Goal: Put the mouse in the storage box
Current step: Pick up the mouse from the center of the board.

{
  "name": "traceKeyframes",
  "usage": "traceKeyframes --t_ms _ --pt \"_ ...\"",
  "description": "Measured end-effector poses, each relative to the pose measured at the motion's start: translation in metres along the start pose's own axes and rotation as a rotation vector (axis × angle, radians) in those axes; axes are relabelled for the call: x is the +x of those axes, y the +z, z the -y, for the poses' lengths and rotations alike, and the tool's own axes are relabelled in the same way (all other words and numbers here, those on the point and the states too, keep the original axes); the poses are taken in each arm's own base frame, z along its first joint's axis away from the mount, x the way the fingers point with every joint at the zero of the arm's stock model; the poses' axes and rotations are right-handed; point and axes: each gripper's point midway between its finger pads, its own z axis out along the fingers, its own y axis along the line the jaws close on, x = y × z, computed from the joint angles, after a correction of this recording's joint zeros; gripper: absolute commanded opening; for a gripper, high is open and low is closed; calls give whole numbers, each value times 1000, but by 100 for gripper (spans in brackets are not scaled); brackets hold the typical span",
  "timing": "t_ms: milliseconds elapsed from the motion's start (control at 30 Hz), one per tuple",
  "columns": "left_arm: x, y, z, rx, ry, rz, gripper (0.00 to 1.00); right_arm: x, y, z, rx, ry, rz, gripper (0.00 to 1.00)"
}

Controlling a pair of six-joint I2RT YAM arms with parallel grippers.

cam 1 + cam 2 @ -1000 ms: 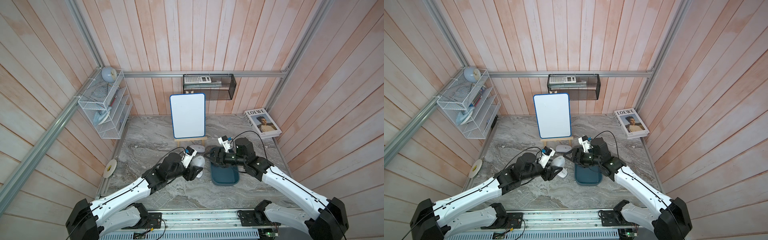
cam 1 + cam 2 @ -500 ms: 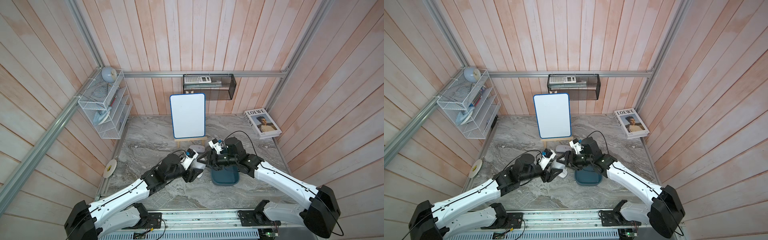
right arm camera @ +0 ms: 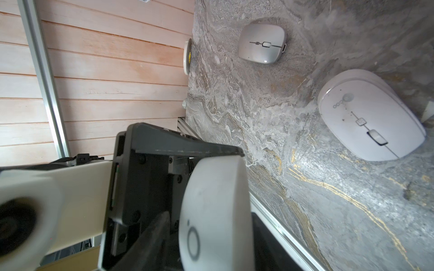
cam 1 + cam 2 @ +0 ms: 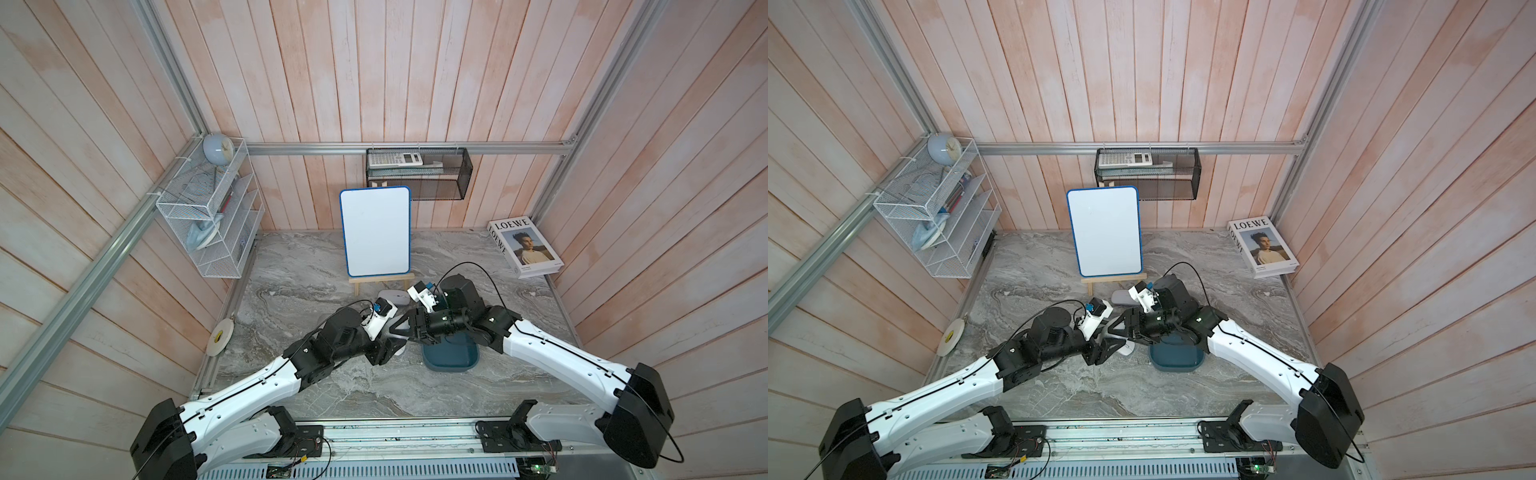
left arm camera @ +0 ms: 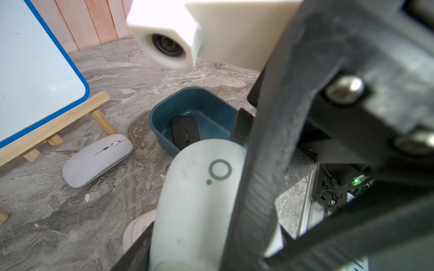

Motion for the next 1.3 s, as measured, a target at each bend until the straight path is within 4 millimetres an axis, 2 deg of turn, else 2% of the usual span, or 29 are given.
traceKeyframes --t_ms 233,633,933,1100,1300 --pt "1 1 0 1 -1 -4 37 2 4 3 21 -13 -20 47" --pt "1 1 0 4 -2 -6 37 -1 5 2 23 -17 -14 52" --pt "2 1 1 6 -7 -8 37 -3 6 3 31 -22 -5 39" --pt "2 1 1 6 -10 -9 49 -4 6 3 32 -23 -4 30" --pt "2 1 0 0 -18 -7 76 -6 5 3 32 -25 7 27"
